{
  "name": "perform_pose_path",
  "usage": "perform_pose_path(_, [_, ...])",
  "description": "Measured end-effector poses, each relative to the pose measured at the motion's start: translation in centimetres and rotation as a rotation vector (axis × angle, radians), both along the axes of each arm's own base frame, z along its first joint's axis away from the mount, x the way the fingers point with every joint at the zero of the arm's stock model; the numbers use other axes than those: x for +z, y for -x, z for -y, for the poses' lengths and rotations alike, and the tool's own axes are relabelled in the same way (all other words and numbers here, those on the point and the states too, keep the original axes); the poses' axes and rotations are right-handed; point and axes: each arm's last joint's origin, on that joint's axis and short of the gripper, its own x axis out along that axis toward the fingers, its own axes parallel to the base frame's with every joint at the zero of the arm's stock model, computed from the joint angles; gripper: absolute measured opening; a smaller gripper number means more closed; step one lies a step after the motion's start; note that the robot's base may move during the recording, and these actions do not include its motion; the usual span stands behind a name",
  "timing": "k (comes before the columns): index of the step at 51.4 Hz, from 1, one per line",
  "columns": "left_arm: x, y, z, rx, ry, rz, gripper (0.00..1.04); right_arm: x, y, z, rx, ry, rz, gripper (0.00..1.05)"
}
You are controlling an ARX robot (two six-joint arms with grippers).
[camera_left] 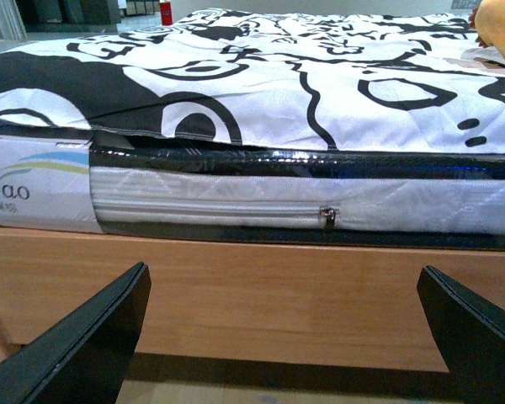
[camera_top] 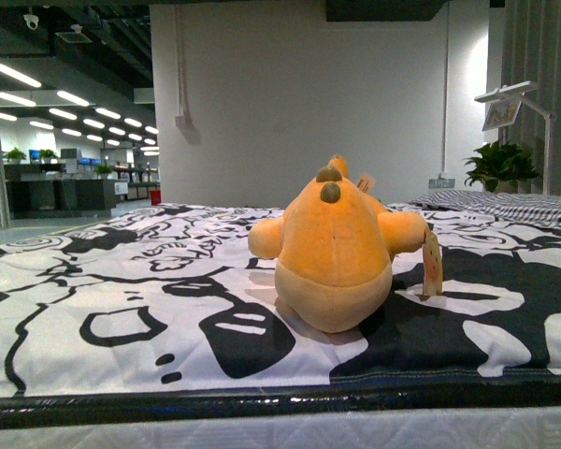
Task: Put away toys
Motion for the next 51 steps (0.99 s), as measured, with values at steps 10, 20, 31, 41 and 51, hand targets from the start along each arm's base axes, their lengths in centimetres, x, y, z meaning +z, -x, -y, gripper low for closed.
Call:
perform_pose_path(10, [0.0,0.0,0.0,0.0,0.0,0.0,0.98,0.0,0.0,0.0,0.0,0.0,0.0,0.98])
perform_pose_path(20, [0.0,0.0,0.0,0.0,0.0,0.0,0.98,0.0,0.0,0.0,0.0,0.0,0.0,0.98])
perform_pose_path(31, [0.0,0.0,0.0,0.001,0.0,0.0,0.98,-0.1,-0.2,0.1,0.102,-0.035,-0.039,0.98])
perform_pose_path(41, [0.0,0.0,0.0,0.0,0.0,0.0,0.98,2.8,-2.0,2.8,0.162,-0.124,-0.005,0.98])
perform_pose_path(51, [0.0,0.0,0.0,0.0,0.0,0.0,0.98,8.0,-5.9,4.3,0.127,-0.126,0.083,0.98])
